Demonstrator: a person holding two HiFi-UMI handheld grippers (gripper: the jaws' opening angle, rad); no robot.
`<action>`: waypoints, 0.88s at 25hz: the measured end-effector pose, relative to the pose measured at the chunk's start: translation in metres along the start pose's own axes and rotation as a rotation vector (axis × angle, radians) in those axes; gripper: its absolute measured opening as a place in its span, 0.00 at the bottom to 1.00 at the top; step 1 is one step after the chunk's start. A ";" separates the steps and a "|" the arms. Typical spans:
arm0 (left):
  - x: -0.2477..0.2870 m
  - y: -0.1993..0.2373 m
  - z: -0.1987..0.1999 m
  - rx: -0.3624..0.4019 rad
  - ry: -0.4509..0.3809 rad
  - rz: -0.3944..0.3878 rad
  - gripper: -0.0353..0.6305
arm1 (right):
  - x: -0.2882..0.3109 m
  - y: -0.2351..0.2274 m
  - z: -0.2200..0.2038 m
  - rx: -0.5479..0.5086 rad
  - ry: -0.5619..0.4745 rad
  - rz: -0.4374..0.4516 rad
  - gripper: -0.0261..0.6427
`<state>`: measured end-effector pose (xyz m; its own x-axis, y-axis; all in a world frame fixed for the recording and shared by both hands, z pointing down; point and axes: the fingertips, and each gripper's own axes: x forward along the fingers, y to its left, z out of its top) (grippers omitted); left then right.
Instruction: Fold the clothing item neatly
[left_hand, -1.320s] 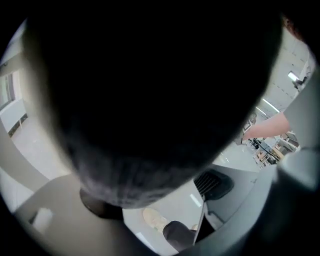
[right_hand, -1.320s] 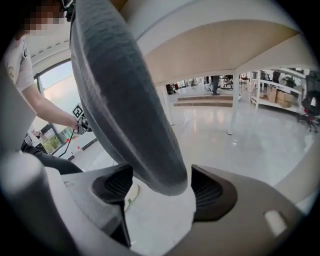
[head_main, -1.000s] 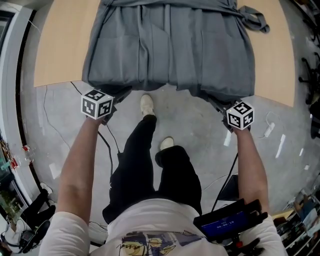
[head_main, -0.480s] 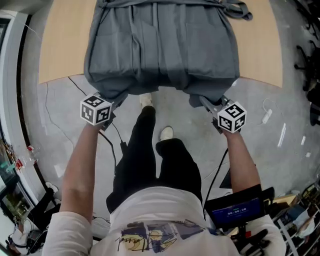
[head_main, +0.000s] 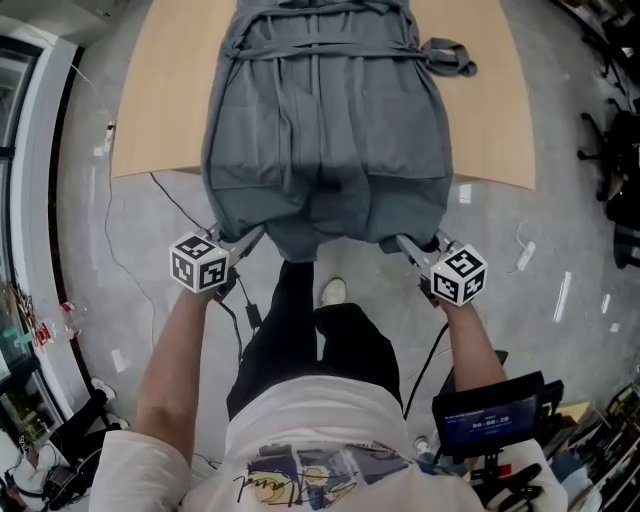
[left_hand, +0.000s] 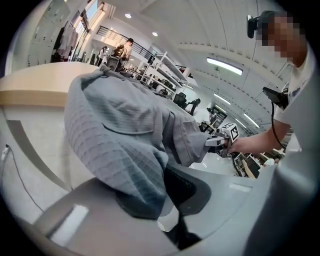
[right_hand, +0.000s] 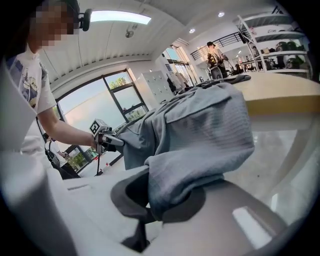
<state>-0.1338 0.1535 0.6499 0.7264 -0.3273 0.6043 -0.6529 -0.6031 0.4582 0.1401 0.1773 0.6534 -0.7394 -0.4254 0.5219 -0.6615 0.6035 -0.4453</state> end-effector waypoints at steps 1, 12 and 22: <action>-0.005 -0.005 0.003 -0.001 -0.009 -0.002 0.10 | -0.005 0.005 0.004 -0.007 -0.001 0.006 0.07; -0.066 -0.069 0.072 0.047 -0.138 -0.074 0.10 | -0.065 0.059 0.074 -0.104 -0.057 0.050 0.07; -0.103 -0.087 0.159 0.113 -0.241 -0.151 0.10 | -0.081 0.070 0.165 -0.188 -0.117 0.069 0.07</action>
<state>-0.1178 0.1243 0.4443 0.8523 -0.3825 0.3568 -0.5153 -0.7309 0.4474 0.1326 0.1432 0.4600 -0.7989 -0.4474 0.4020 -0.5819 0.7441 -0.3282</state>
